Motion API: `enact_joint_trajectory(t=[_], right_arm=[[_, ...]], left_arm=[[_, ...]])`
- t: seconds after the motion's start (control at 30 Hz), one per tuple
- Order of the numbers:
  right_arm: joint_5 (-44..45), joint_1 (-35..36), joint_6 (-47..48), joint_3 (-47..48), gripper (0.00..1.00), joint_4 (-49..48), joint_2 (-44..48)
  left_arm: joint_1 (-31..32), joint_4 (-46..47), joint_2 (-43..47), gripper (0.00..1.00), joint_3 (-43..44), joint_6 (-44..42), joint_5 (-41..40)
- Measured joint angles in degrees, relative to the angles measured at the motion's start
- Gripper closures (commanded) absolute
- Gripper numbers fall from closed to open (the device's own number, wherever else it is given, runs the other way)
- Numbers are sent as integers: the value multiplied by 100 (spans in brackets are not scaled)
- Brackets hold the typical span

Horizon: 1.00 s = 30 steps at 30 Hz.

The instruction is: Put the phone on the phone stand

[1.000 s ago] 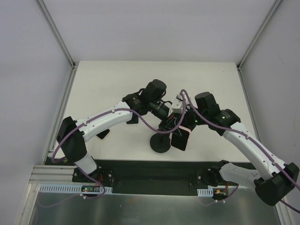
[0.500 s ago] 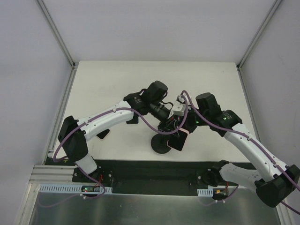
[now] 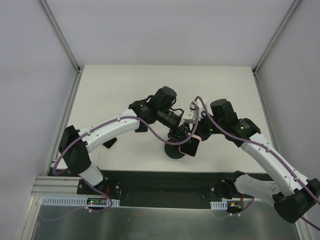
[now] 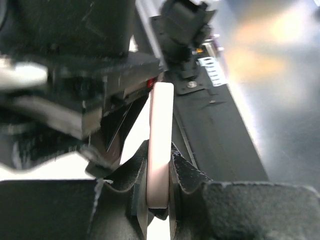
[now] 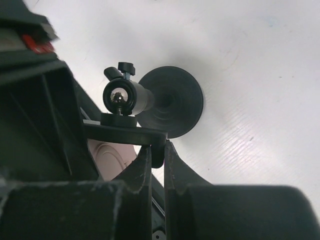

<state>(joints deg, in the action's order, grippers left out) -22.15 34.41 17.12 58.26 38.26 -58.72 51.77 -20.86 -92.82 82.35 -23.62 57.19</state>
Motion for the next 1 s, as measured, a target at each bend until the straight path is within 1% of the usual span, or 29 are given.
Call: enact_joint_trajectory(t=[0.07,0.13,0.2,0.3,0.37,0.47,0.6,0.67,0.77,0.83,1.0], right_arm=[[275,20,-94,-2,100,-76,52],[616,76,-350,-7,100,-203,94],[1283,284,-776,-44,99,-422,186],[2315,828,-1346,-177,100,-662,339],[3091,1346,-1725,-291,100,-743,376],[4094,2039,-2096,-455,100,-750,326],[5512,2817,-2651,-385,100,-597,96],[6212,3163,-2992,-188,100,-306,-90],[7222,3565,-3578,334,100,393,-507],[7611,3729,-3915,444,100,605,-599],[7928,3807,-4568,205,100,682,-577]], left_arm=[[13,330,291,100,-323,111,-562],[46,656,710,100,-717,284,-1327],[114,892,1156,100,-1056,570,-2205],[267,1185,1633,100,-1569,1082,-3355],[326,1322,1836,100,-1886,1405,-3827],[391,1320,1873,100,-2052,1644,-4096],[455,1180,1858,100,-2039,1679,-4461],[494,1115,1858,100,-1974,1679,-4599],[538,1104,1860,100,-1873,1727,-4850],[557,1213,1845,100,-1867,1967,-5163],[629,1305,1646,100,-1814,2647,-5453]])
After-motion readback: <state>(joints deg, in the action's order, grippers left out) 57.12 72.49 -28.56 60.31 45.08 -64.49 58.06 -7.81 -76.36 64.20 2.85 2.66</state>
